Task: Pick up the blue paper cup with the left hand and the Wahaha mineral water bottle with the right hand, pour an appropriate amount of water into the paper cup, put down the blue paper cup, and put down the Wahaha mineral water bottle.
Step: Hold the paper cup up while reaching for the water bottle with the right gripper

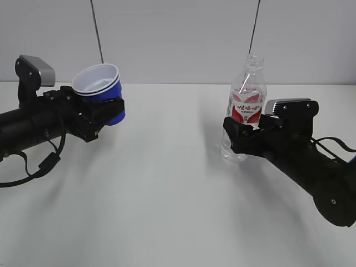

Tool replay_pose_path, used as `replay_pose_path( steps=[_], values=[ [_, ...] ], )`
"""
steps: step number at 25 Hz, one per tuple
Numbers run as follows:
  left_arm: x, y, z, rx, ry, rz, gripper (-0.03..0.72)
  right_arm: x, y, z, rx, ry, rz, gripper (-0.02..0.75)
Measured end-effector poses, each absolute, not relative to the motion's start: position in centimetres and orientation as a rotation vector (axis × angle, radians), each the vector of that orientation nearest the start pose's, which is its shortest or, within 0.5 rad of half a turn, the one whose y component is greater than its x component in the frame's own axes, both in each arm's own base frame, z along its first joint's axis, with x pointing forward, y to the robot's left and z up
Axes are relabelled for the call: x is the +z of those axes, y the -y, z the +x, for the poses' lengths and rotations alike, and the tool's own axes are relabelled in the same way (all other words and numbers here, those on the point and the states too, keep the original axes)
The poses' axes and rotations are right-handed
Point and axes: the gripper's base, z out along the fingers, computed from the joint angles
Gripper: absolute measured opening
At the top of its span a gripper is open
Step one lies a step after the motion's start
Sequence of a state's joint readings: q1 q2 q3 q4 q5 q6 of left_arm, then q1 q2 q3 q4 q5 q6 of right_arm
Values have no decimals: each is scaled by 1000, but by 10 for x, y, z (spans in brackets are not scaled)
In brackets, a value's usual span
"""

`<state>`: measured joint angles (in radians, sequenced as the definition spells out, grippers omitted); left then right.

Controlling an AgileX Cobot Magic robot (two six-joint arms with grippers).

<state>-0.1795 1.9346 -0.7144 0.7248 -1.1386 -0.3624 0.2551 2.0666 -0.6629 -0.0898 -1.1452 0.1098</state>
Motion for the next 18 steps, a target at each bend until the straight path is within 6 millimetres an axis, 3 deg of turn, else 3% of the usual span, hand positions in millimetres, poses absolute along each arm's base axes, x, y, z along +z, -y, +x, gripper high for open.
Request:
replay_pose_path(
  steps=[18],
  values=[
    [147,114,320,-682,-1589,628,438,100,-93,327,363,-1745,-162,632]
  ],
)
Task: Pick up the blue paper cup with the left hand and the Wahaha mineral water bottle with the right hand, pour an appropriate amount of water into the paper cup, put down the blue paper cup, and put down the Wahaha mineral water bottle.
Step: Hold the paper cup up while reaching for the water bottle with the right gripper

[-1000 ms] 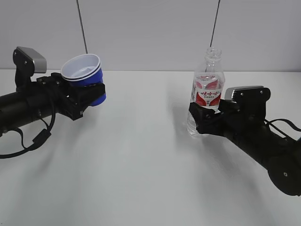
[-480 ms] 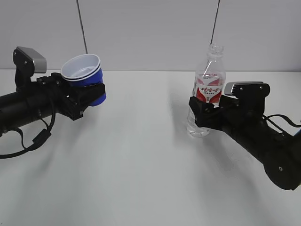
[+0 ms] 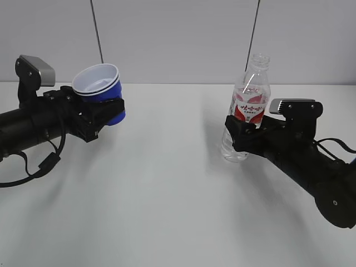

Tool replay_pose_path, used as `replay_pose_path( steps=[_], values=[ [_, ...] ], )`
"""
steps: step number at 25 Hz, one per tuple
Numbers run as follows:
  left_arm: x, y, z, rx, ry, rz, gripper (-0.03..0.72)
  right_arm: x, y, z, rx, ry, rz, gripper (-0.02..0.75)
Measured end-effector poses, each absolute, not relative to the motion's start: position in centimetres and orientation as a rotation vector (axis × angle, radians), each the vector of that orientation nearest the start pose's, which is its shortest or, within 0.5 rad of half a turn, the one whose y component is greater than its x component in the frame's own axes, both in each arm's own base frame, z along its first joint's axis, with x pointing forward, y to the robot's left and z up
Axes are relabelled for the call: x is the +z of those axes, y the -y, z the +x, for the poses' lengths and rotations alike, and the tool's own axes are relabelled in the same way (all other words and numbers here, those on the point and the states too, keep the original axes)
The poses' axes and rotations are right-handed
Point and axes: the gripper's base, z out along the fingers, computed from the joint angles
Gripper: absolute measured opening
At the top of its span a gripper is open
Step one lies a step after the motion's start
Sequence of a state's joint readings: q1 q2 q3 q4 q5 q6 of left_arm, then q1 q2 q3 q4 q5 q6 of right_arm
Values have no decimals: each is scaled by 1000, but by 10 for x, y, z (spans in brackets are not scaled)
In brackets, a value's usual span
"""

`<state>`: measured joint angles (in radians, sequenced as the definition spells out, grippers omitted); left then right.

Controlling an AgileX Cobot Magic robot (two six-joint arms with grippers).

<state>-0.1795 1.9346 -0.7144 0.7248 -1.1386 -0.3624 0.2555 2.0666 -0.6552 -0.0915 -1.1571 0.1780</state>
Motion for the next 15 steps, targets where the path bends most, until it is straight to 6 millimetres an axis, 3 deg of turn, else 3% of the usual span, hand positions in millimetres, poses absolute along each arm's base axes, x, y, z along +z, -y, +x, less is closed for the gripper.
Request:
replay_pose_path(
  steps=[6,15],
  values=[
    [147,114,320,-682,-1589,628,438,100,-94,327,366,-1744,-170,634],
    [147,114,320,-682,-1589,628,438,99,-96,326,268,-1723,-328,662]
  ],
)
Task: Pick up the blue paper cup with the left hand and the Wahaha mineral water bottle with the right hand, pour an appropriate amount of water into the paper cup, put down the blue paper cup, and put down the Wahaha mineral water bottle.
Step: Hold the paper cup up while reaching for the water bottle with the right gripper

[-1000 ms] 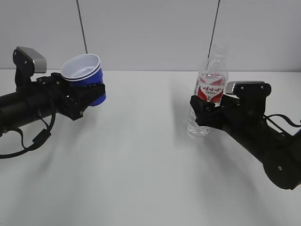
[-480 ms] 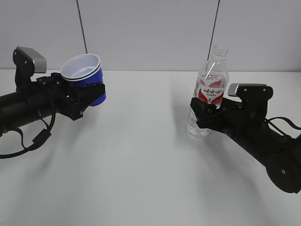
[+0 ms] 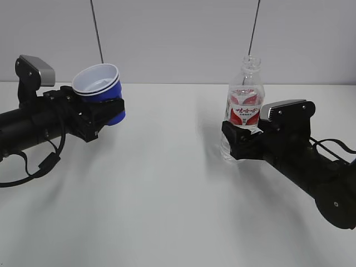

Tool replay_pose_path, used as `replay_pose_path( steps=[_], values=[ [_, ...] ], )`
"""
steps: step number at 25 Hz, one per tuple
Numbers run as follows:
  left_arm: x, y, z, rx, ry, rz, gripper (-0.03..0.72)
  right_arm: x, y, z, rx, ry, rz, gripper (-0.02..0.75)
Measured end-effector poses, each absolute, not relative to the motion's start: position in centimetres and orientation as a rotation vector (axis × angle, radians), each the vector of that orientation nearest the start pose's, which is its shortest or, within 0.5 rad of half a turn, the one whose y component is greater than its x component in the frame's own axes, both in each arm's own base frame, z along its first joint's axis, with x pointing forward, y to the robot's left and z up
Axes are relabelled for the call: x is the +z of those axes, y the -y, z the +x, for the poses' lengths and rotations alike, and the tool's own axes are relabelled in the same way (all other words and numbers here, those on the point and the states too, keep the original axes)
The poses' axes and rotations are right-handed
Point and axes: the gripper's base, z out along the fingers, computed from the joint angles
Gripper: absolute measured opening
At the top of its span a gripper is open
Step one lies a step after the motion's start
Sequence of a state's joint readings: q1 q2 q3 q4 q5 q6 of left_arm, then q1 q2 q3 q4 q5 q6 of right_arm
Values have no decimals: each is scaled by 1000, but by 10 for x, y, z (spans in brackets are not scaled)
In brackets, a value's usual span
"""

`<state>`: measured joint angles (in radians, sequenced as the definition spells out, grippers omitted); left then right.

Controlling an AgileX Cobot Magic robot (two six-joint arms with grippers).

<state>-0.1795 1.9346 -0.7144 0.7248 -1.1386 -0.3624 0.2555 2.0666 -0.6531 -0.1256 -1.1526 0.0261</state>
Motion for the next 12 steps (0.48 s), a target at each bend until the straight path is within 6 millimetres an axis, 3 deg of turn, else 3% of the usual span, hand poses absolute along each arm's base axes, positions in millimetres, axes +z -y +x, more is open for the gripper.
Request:
replay_pose_path(
  steps=[12],
  values=[
    [147,114,320,-682,-1589,628,438,101,-95,329,267,-1721,-292,663]
  ],
)
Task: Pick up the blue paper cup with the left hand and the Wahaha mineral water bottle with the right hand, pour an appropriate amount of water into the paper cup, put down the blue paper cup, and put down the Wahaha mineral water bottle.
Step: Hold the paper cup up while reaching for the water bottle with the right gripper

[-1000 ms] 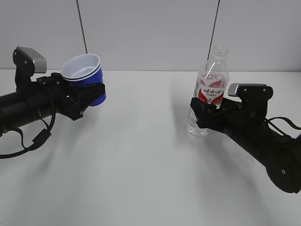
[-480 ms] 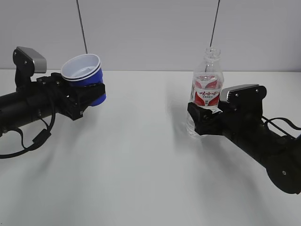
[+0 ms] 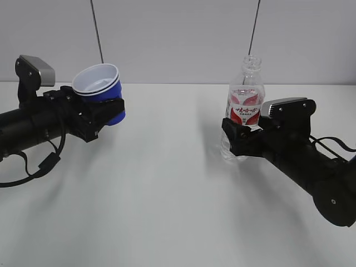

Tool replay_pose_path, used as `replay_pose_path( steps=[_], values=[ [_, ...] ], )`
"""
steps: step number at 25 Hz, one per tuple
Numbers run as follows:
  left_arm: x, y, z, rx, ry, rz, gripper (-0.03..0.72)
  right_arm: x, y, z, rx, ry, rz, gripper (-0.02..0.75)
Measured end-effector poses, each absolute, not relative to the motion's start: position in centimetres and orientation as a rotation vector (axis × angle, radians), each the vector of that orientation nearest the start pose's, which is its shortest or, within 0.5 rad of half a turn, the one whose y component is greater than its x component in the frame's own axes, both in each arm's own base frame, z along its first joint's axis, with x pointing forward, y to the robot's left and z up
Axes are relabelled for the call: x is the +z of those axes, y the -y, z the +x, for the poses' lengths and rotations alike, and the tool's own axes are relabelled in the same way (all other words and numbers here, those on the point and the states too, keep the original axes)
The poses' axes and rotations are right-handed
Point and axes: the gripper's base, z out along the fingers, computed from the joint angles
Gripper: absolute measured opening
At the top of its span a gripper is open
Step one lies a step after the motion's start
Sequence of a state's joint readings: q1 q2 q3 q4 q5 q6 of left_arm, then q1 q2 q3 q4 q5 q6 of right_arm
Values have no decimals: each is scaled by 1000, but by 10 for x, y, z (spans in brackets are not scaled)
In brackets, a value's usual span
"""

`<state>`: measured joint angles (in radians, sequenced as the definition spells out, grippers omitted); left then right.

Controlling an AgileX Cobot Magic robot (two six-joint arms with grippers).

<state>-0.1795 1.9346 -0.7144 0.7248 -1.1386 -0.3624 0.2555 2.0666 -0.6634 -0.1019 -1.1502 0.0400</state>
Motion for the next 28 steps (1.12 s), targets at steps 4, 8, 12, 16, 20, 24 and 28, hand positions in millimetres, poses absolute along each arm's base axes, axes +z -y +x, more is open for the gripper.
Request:
replay_pose_path(
  steps=[4,8,12,16,20,24,28],
  values=[
    [147,114,320,-682,-1589,628,438,101,-95,330,281,-1723,-275,663],
    [147,114,320,-682,-1589,628,438,102,-96,331,303,-1721,-257,663],
    [147,114,320,-682,-1589,628,438,103,-96,332,309,-1720,-252,663],
    [147,114,320,-682,-1589,628,438,103,-96,332,309,-1720,-252,663],
    [147,114,320,-682,-1589,628,438,103,-96,332,299,-1718,-258,663],
    [147,114,320,-682,-1589,628,438,103,-96,332,295,-1717,-263,662],
    [147,114,320,-683,-1588,632,438,104,-96,333,295,-1712,-263,661]
  ],
)
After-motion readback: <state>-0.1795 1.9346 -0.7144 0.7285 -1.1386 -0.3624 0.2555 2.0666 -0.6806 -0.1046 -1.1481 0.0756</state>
